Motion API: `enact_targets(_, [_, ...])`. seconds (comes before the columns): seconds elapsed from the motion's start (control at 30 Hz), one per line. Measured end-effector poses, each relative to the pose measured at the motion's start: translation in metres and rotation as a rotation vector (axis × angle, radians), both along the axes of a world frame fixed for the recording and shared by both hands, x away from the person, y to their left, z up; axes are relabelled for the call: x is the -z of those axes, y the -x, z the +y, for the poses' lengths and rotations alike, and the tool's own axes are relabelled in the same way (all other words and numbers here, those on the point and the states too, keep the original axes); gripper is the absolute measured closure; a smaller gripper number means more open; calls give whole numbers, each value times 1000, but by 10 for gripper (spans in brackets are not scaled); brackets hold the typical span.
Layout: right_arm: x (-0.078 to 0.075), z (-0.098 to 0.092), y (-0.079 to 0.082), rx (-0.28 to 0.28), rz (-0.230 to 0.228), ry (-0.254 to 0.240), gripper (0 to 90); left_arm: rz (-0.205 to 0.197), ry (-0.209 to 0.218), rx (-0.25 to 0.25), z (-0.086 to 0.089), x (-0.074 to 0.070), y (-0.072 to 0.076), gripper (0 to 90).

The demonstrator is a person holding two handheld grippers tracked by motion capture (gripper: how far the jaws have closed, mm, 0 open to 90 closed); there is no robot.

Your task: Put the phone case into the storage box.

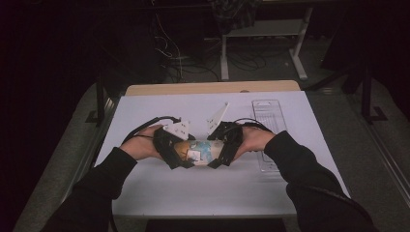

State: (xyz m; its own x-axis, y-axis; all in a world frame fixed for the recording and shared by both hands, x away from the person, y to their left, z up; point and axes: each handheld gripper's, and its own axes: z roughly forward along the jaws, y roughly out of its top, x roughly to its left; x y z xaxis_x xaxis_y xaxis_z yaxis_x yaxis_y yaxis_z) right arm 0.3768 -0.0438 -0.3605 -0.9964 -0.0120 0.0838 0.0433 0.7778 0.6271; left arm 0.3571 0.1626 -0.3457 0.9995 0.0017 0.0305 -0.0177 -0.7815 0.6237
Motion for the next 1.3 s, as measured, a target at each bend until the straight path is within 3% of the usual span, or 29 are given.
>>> enact_targets(0.17, [2,1,3,-6,-12,25,0,-1,0,-1,-1,0,0,117])
enact_targets(0.3, [2,0,5,-7,-14,40,71,-1,1,1,-2,0,0,117])
enact_targets(0.8, [3,-2,6,-16,-25,42,96,27,2,8,-4,2,-2,110])
enact_targets(1.0, [5,-4,6,-5,-34,34,99,3,4,11,-5,4,-1,104])
enact_targets(1.3, [8,-10,6,31,-16,27,99,6,33,-41,-2,0,-4,19])
